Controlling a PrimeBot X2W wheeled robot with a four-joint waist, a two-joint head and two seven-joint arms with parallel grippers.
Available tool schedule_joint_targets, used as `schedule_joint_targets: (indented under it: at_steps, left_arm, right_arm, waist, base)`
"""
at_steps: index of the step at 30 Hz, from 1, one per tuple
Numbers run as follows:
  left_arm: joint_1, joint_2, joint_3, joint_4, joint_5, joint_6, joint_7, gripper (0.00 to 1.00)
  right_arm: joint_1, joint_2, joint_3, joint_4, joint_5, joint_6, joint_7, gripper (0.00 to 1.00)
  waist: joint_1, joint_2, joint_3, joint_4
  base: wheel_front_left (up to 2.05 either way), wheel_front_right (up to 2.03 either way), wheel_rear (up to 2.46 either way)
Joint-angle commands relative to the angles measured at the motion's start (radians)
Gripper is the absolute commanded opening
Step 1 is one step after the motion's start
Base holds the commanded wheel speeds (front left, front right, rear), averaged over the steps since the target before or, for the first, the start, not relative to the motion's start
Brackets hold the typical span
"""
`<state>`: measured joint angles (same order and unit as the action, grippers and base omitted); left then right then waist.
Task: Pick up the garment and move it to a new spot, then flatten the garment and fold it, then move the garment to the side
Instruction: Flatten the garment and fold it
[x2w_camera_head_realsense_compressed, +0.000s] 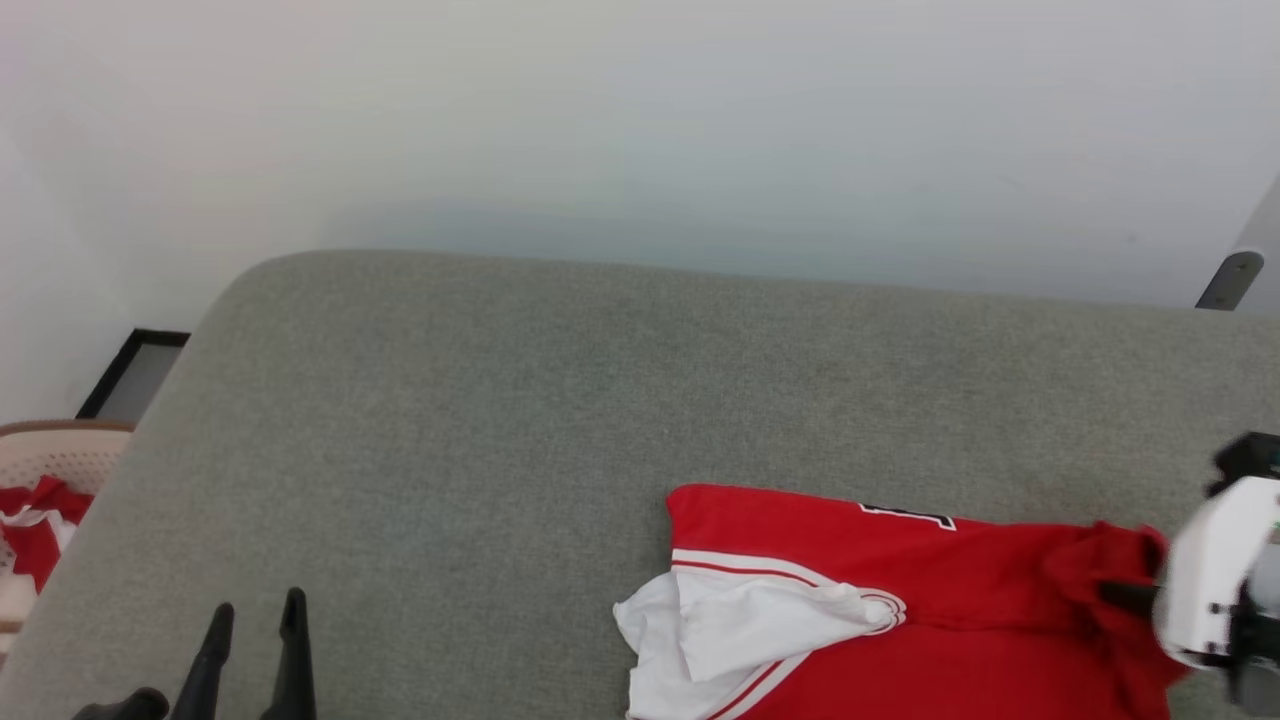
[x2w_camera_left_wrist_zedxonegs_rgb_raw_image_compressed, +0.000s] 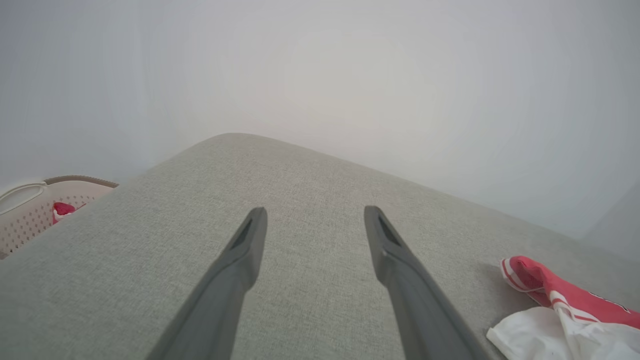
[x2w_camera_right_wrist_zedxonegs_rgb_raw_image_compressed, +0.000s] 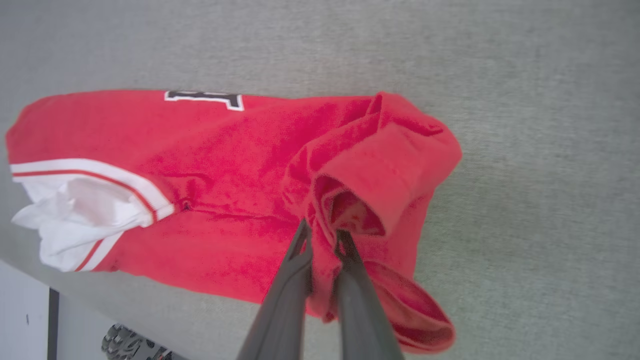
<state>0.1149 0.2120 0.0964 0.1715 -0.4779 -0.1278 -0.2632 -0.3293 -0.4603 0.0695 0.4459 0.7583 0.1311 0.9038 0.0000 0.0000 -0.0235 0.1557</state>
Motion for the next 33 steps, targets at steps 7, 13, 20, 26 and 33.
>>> schedule_joint_targets:
  at_steps: [7, 13, 20, 26, 33]
  left_arm:
    - [-0.011, -0.004, -0.034, 0.014, -0.004, -0.004, -0.001, 1.0]
    - [-0.06, -0.01, -0.094, 0.041, 0.006, -0.004, -0.001, 1.0]
    - [-0.135, -0.021, -0.18, 0.083, -0.004, -0.004, -0.001, 1.0]
    - [-0.173, -0.025, -0.202, 0.106, -0.019, -0.004, -0.001, 1.0]
    - [-0.169, -0.014, -0.182, 0.111, -0.028, -0.004, -0.001, 1.0]
  right_arm:
    - [0.012, 0.147, 0.067, -0.188, 0.02, -0.001, 0.06, 0.0]
    - [-0.03, 0.28, 0.119, -0.176, -0.038, -0.001, 0.032, 0.0]
    - [-0.086, 0.366, 0.171, -0.045, -0.118, -0.001, -0.061, 0.0]
    - [-0.132, 0.389, 0.223, 0.063, -0.144, -0.001, -0.132, 0.53]
    - [-0.178, 0.403, 0.286, 0.086, -0.078, -0.001, -0.166, 1.0]
  waist:
    - [0.0, 0.0, -0.024, 0.025]
    - [0.0, 0.0, -0.023, 0.087]
    - [0.0, 0.0, -0.02, 0.171]
    - [0.0, 0.0, -0.011, 0.202]
    - [0.0, 0.0, -0.008, 0.187]
  base:
    - [0.0, 0.0, 0.0]
    - [0.0, 0.0, 0.0]
    - [0.0, 0.0, 0.0]
    - [0.0, 0.0, 0.0]
    - [0.0, 0.0, 0.0]
